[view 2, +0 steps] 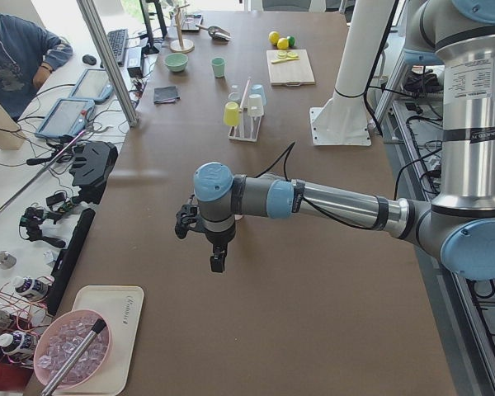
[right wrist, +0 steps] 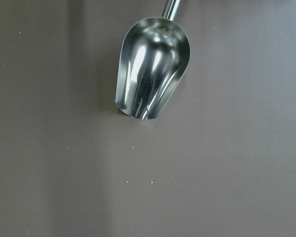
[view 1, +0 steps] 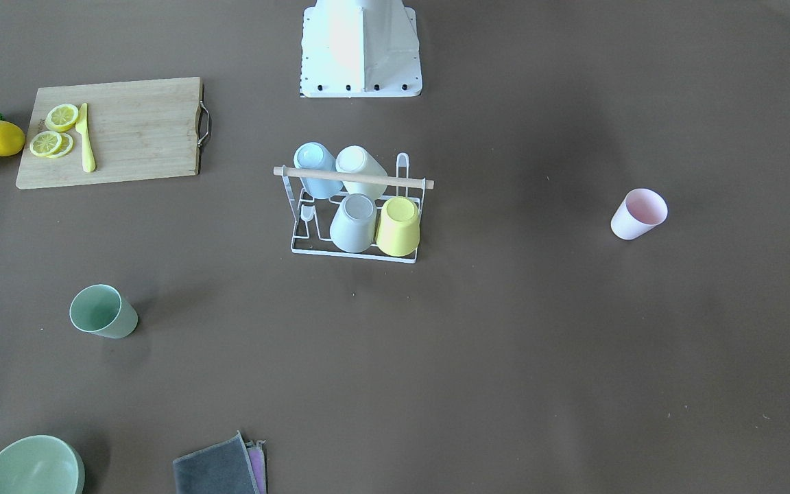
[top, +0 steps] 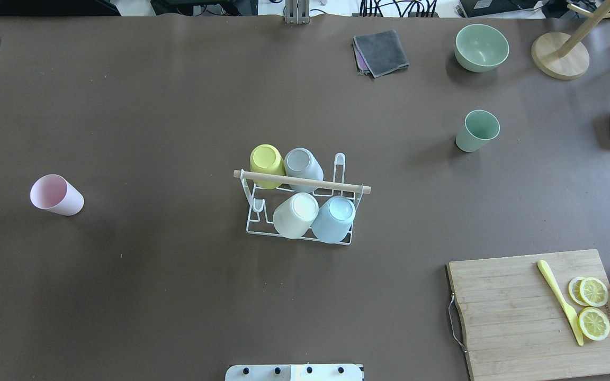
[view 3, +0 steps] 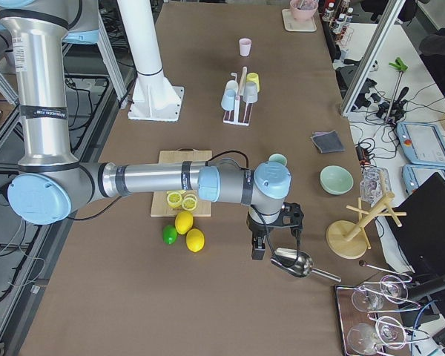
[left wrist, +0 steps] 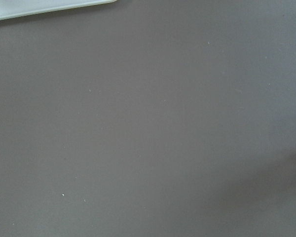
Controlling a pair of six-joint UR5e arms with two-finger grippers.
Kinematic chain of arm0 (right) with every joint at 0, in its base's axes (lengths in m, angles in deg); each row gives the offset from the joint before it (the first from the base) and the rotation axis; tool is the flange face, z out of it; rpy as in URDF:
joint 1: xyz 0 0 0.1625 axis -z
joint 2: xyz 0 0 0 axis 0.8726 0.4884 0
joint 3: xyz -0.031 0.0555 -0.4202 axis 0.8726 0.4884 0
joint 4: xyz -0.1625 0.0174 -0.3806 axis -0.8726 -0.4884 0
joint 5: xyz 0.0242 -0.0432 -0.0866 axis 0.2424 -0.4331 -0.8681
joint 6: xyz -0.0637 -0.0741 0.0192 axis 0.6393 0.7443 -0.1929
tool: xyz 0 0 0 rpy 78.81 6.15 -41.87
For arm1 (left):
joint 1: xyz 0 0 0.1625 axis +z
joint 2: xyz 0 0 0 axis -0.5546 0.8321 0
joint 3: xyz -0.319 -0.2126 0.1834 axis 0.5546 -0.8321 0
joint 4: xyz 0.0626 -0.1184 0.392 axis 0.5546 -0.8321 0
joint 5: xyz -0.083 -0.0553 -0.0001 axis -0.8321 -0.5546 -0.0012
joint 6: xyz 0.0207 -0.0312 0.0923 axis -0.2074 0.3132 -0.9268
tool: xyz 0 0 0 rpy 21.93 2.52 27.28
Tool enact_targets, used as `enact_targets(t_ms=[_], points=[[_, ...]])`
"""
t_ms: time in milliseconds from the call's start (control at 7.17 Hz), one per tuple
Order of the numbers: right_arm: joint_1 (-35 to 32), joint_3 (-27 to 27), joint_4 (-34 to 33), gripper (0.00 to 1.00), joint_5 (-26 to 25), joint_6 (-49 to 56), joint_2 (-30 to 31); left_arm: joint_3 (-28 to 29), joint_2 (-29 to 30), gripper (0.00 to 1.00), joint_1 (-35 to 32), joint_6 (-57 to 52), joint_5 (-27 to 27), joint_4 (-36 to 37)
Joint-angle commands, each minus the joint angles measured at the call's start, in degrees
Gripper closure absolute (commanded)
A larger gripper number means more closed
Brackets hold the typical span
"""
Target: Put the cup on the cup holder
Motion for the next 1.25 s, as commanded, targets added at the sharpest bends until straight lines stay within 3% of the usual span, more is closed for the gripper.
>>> enact_targets(t_ms=[0, 418, 697, 836, 1115], points=[[4.5, -5.0, -0.2, 0.0, 0.3, -8.2, 0.1, 1.0, 0.9, 0.01, 0.1, 0.0, -0.1, 0.1], [14.9, -11.6, -0.2, 0.0, -0.3, -20.9, -1.1, 2.4, 0.9, 0.01, 0.1, -0.2, 0.4, 0.1], [23.6, -11.3, -0.5, 0.0, -0.8, -27.1, -6.8, 1.6, 1.5, 0.01, 0.3, -0.2, 7.2, 0.6], [25.5, -9.5, -1.7, 0.0, -2.6, -26.6, -9.9, 3.2, 3.3, 0.01, 3.5, -0.2, 8.2, 0.8], [26.4, 0.3, -3.1, 0.0, -2.8, -21.3, -19.3, 4.0, 4.6, 0.01, 7.4, -0.2, 12.3, 1.3]])
